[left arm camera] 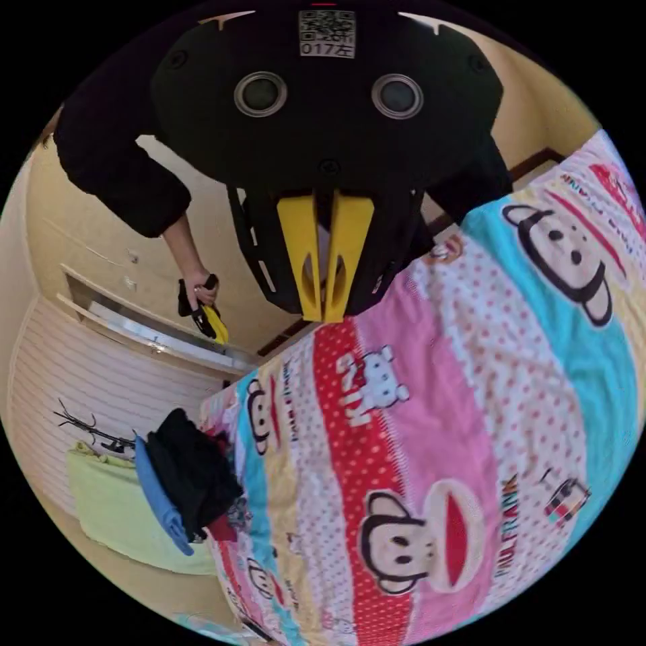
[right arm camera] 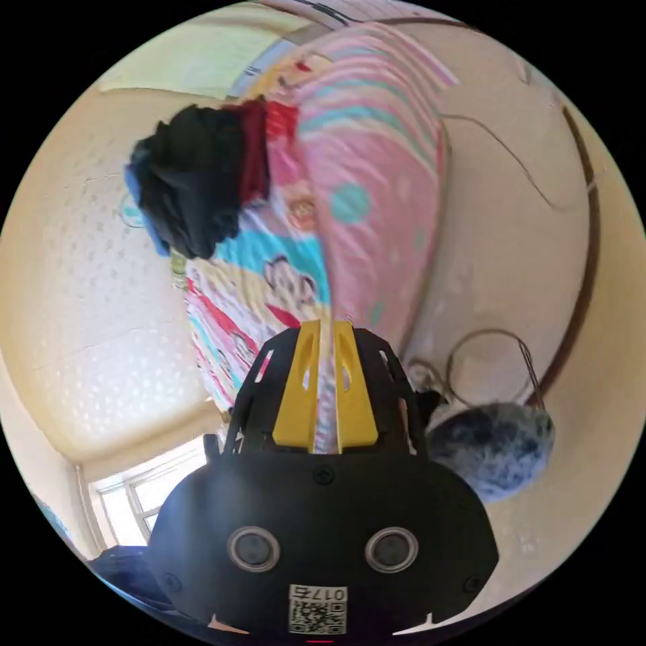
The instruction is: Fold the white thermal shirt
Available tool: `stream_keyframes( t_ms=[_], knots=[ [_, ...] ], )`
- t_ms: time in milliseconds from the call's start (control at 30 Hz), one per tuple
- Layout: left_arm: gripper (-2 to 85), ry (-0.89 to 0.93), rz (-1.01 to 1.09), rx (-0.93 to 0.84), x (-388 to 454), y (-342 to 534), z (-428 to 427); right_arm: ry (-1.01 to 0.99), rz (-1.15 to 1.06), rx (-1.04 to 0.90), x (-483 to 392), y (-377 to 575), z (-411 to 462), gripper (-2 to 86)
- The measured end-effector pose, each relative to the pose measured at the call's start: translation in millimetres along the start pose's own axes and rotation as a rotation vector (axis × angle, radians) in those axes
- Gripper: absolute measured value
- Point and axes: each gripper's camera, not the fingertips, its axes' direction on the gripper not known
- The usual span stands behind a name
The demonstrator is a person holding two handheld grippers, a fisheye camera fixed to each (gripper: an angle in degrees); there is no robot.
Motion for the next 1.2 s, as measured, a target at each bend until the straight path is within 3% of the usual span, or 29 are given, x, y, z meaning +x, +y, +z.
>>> stream_keyframes(
  t_ms=[133, 267, 400, 533, 633, 700, 833, 900, 967, 1100, 1200],
  knots=[
    [-1.0, -0.145, -0.441, 0.013, -158.4, 190.2, -44.9, 0.186, -0.082, -0.191, -21.5, 57.5, 60.5, 2.4],
    [-1.0, -0.043, -0.776, 0.270, -227.8, 345.9, -90.4, 0.315, -0.543, -0.498, -164.2, 87.8, 174.7, 3.2],
    [-1.0, 0.122, -0.851, 0.455, -258.8, 404.3, -88.8, 0.390, -1.056, -0.609, -364.8, 133.9, 277.0, 5.5],
    [-1.0, 0.356, -0.783, 0.553, -289.0, 420.6, -72.8, 0.340, -1.370, -0.573, -538.7, 202.7, 339.9, 7.4],
    [-0.9, 0.464, -0.680, 0.622, -301.9, 441.6, -75.6, 0.232, -1.553, -0.573, -658.4, 271.6, 397.1, 8.7],
    [-0.9, 0.474, -0.635, 0.615, -309.7, 460.9, -76.5, 0.042, -1.725, -0.548, -735.0, 330.8, 440.4, 9.8],
    [-0.7, 0.434, -0.675, 0.499, -345.1, 522.5, -65.6, 0.075, -1.798, -0.405, -819.2, 389.5, 520.4, 11.5],
    [-0.5, 0.472, -0.726, 0.546, -361.7, 556.8, -65.8, 0.343, -1.733, -0.299, -843.1, 400.6, 585.3, 12.1],
    [-0.3, 0.519, -0.815, 0.648, -380.0, 599.0, -70.5, 0.622, -1.571, -0.358, -833.6, 389.7, 644.4, 12.2],
    [-0.4, 0.569, -0.882, 0.745, -400.6, 629.2, -83.4, 0.404, -1.302, -0.467, -798.3, 358.4, 636.2, 9.9],
    [-0.7, 0.572, -0.852, 0.778, -410.6, 621.0, -106.2, 0.463, -1.493, -0.508, -769.3, 381.2, 587.3, 6.1]
  ],
)
